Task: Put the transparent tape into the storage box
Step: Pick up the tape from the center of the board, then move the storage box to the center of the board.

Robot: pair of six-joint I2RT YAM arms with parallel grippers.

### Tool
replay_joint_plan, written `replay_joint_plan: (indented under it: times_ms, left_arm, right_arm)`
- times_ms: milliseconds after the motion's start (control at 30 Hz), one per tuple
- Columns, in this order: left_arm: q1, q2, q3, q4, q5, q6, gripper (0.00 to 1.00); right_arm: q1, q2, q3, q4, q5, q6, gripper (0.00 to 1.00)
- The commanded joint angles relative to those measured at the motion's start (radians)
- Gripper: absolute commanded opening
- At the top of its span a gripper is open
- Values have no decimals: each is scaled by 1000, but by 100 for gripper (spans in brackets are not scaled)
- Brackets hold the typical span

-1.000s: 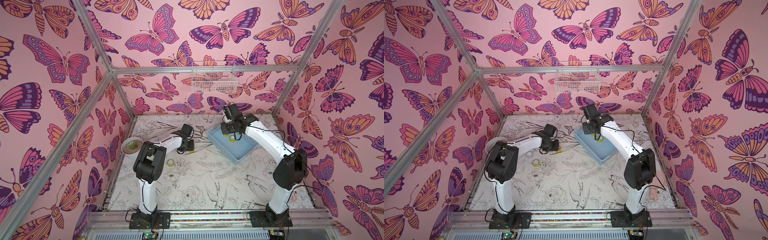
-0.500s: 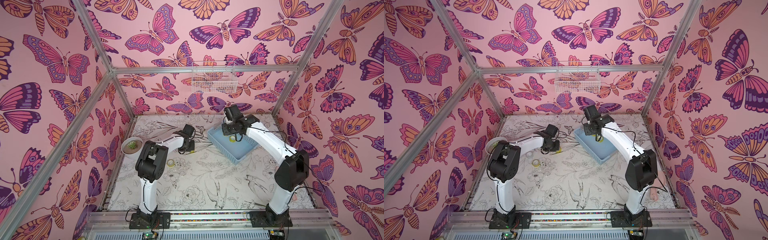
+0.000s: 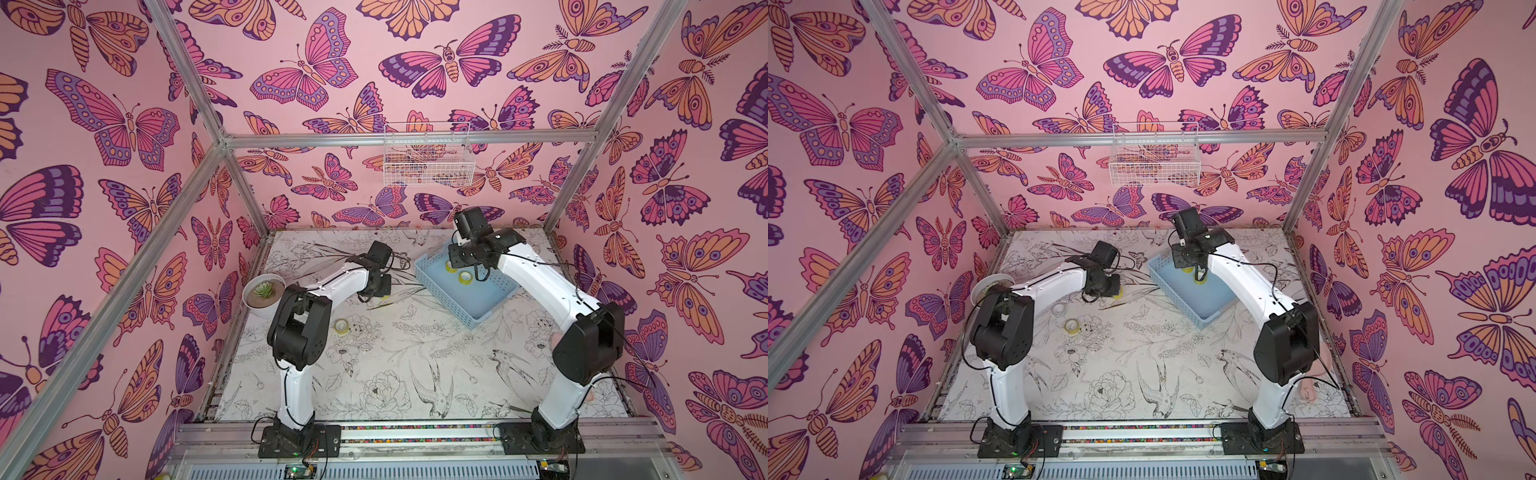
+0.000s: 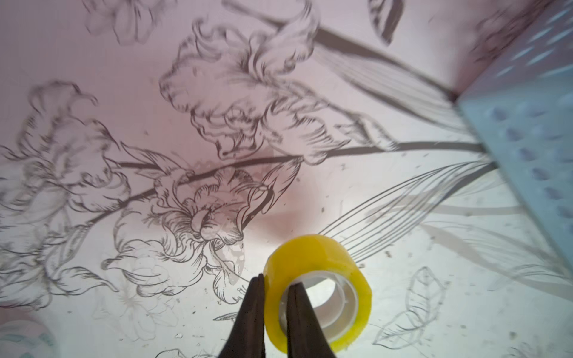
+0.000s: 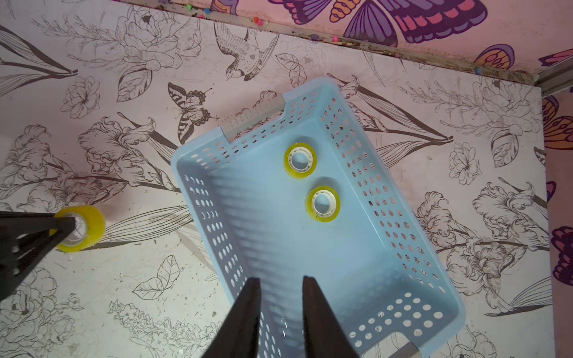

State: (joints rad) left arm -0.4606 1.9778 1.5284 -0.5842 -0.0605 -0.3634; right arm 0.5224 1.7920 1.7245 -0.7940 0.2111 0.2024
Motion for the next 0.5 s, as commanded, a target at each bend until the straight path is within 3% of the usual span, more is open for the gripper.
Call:
replay_joint_plan:
  times_ms: [0, 267, 467]
  left_arm:
    - [-9, -59, 105, -55, -5, 33, 0]
    - [-54, 2, 329, -106, 23, 44, 0]
    - [-72, 24, 374, -115, 40, 43, 0]
  right_arm:
    - [-24, -37, 1, -30, 3, 7, 28]
    - [-60, 58, -28, -79, -74, -4, 26]
    - [-65, 167, -109, -5, -163, 10, 25]
